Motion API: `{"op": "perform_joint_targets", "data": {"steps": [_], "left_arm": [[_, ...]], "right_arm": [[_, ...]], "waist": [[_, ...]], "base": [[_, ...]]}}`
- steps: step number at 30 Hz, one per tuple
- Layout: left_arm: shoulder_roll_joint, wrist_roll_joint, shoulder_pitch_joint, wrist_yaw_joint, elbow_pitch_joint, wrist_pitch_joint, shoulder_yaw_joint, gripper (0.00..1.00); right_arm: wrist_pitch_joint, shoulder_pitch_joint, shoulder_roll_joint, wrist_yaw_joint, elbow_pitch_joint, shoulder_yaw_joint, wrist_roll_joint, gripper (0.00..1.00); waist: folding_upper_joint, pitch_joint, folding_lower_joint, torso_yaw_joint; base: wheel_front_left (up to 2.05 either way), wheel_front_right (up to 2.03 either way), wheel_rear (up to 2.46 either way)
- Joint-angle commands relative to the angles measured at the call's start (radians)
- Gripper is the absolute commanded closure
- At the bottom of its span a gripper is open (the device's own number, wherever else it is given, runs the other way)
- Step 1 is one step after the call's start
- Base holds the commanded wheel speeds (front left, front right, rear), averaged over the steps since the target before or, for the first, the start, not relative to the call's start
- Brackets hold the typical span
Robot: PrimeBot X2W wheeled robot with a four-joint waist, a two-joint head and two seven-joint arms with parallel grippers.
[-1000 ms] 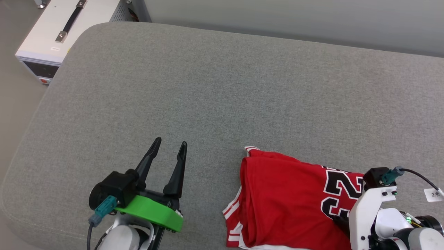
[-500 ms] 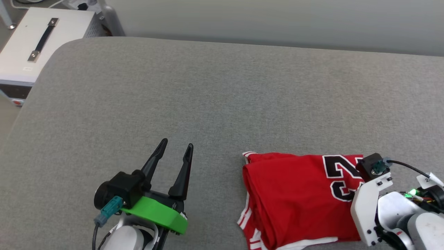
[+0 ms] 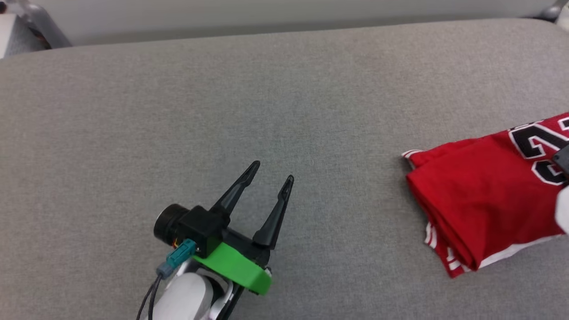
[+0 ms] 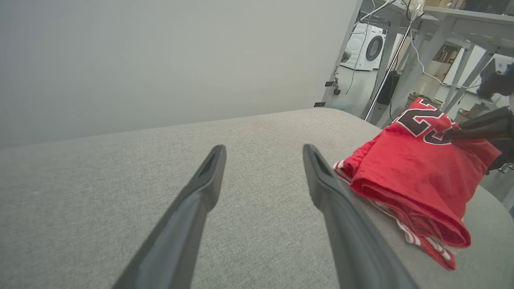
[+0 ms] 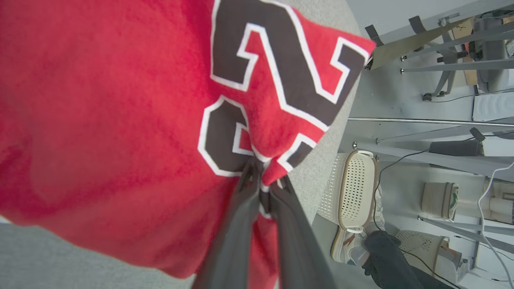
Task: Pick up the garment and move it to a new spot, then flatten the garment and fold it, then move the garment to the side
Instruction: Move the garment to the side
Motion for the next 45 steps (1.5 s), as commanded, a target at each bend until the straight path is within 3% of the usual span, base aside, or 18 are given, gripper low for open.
{"op": "perform_joint_targets", "data": {"steps": [1, 5, 13, 23, 31, 32, 33, 34, 41, 45], "left_arm": [[0.014, 0.011, -0.029, -0.003, -0.008, -0.006, -0.010, 0.00], [0.038, 0.029, -0.090, -0.003, -0.026, -0.006, -0.057, 0.00], [0.081, 0.055, -0.217, -0.003, -0.057, -0.006, -0.143, 0.00], [0.105, 0.072, -0.302, -0.003, -0.093, -0.006, -0.168, 0.00], [0.108, 0.071, -0.327, -0.003, -0.101, -0.006, -0.179, 0.00], [0.106, 0.070, -0.327, -0.003, -0.099, -0.006, -0.178, 0.00], [0.104, 0.068, -0.326, -0.003, -0.097, -0.006, -0.177, 0.00], [0.102, 0.067, -0.325, -0.003, -0.094, -0.006, -0.175, 0.00], [0.073, 0.051, -0.301, -0.002, -0.073, -0.006, -0.142, 0.00], [0.033, 0.030, -0.234, -0.002, -0.037, -0.006, -0.066, 0.00]], "right_arm": [[-0.021, -0.026, -0.011, -0.002, 0.018, -0.007, -0.002, 1.00], [-0.097, -0.078, -0.048, -0.002, 0.105, -0.037, -0.013, 1.00], [-0.237, -0.145, -0.057, -0.002, 0.271, -0.143, -0.079, 1.00], [-0.348, -0.227, 0.016, -0.002, 0.439, -0.312, -0.179, 1.00], [-0.424, -0.288, 0.045, -0.002, 0.561, -0.350, -0.204, 1.00], [-0.430, -0.295, 0.050, -0.002, 0.575, -0.352, -0.207, 0.87], [-0.439, -0.300, 0.053, -0.002, 0.584, -0.354, -0.211, 0.51], [-0.452, -0.305, 0.058, -0.002, 0.595, -0.357, -0.217, 0.00], [-0.494, -0.323, 0.077, -0.002, 0.649, -0.366, -0.238, 0.00], [-0.521, -0.323, 0.083, -0.002, 0.609, -0.343, -0.203, 0.00]], "waist": [[-0.0001, 0.102, 0.0000, -0.087], [-0.0001, 0.183, 0.0000, -0.122], [-0.0001, 0.316, 0.0000, -0.153], [-0.0001, 0.398, 0.0000, -0.157], [-0.0001, 0.420, 0.0000, -0.145], [-0.0001, 0.417, 0.0000, -0.143], [-0.0001, 0.414, 0.0000, -0.141], [-0.0001, 0.408, 0.0000, -0.139], [-0.0001, 0.325, 0.0000, -0.119], [-0.0001, 0.201, 0.0000, -0.086]], "base": [[0.00, 0.00, 0.00], [0.00, 0.00, 0.00], [0.00, 0.00, 0.00], [0.00, 0.00, 0.00], [0.00, 0.00, 0.00], [0.00, 0.00, 0.00], [0.00, 0.00, 0.00], [0.00, 0.00, 0.00], [0.00, 0.00, 0.00], [0.00, 0.00, 0.00]]}}
